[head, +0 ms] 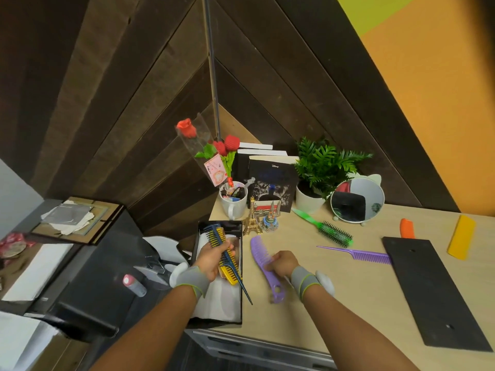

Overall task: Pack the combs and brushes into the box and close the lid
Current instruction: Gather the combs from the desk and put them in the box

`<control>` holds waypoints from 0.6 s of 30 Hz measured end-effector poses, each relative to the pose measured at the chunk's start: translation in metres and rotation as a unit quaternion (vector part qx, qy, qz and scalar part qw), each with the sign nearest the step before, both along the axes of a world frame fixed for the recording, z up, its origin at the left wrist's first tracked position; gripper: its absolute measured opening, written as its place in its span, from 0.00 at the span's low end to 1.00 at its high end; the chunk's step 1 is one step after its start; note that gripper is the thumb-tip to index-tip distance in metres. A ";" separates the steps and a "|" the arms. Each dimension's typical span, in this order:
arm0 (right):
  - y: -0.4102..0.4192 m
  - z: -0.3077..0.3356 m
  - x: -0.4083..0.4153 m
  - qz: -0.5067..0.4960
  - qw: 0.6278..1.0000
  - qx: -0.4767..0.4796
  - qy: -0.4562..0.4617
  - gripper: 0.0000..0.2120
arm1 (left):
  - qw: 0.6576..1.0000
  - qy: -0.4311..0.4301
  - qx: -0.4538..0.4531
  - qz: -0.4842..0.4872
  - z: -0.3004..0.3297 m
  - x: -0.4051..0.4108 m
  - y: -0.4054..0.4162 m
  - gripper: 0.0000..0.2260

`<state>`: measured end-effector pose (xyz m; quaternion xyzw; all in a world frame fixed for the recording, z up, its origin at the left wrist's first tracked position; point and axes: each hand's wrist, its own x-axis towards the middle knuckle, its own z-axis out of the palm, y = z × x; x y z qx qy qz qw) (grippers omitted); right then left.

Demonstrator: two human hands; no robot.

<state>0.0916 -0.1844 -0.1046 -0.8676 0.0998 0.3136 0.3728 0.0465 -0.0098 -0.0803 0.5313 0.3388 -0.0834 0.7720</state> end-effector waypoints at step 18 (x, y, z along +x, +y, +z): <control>0.040 0.043 -0.009 -0.083 0.968 0.229 0.065 0.12 | 0.891 0.084 0.402 -0.193 -0.004 0.004 0.025 0.11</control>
